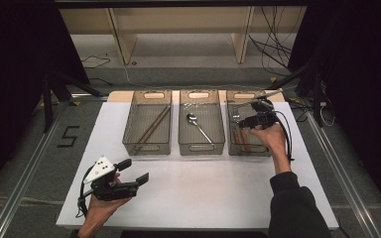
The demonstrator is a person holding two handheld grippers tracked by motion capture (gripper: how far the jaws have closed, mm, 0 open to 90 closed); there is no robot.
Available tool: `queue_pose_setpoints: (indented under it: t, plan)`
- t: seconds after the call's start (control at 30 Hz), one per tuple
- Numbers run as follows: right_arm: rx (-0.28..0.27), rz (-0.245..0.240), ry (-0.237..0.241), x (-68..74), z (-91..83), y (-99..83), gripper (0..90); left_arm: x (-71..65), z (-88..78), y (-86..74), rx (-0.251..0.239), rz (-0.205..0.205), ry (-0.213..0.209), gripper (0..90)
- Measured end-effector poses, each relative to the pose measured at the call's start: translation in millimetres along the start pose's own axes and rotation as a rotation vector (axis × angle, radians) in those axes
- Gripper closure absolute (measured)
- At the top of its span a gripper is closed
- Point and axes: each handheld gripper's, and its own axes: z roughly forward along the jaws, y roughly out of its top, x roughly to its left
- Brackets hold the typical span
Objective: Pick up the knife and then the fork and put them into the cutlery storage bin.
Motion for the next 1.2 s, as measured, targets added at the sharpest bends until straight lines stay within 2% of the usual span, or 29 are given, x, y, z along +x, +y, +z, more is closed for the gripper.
queue_pose_setpoints:
  t: [0.23, 0.47, 0.63, 1.2]
  plan:
    - [-0.092, -0.054, 0.067, 14.3, -17.7, -9.9, 37.5, 0.3, 0.5, 0.0, 0.004, -0.002, -0.003, 15.7]
    - [-0.176, -0.104, 0.142, 30.8, -31.2, -25.0, 31.3, 0.7, 0.6, -0.2, 0.006, -0.006, -0.005, 15.7]
    - [-0.228, -0.131, 0.167, 40.3, -39.0, -35.6, 29.0, 0.3, 1.2, -0.4, 0.008, -0.012, -0.010, 15.7]
    - [-0.333, -0.212, 0.251, 61.9, -57.3, -70.3, 23.5, 0.2, 2.4, -0.4, 0.018, -0.021, -0.023, 15.7]
